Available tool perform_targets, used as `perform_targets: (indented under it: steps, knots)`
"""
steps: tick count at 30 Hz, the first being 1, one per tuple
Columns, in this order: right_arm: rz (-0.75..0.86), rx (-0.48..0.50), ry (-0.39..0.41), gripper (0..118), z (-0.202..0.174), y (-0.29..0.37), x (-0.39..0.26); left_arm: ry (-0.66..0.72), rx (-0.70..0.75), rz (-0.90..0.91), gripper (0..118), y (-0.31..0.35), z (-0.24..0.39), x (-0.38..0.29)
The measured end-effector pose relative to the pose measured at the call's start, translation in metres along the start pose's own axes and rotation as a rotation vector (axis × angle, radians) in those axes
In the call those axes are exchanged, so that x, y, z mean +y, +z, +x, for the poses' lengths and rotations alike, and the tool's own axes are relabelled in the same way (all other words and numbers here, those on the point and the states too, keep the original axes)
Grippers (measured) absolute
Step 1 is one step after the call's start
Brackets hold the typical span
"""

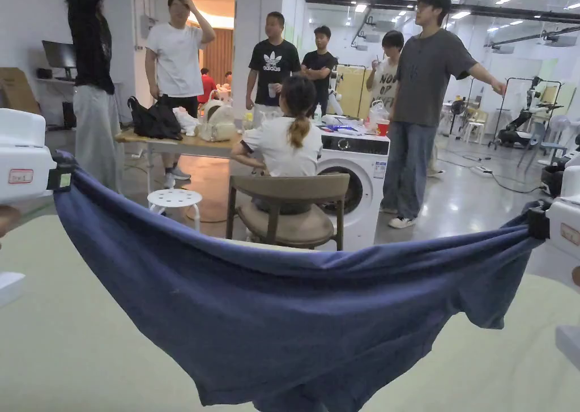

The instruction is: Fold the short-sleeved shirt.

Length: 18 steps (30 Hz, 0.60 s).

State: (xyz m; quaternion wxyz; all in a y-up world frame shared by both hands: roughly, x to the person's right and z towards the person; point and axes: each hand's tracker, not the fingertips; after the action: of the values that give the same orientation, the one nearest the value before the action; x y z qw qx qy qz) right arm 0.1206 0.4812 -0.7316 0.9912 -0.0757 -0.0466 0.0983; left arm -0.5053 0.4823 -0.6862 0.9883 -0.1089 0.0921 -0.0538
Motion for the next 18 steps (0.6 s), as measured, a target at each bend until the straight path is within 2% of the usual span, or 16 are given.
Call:
perform_targets:
  steps: [10,18]
  knots:
    - [0.079,-0.034,-0.074,4,0.009,-0.033,0.069,0.011,0.060,0.083,0,-0.026,-0.025,0.066]
    - [0.085,-0.043,-0.082,4,0.017,-0.046,0.062,0.026,0.052,0.081,0,-0.049,-0.011,0.056]
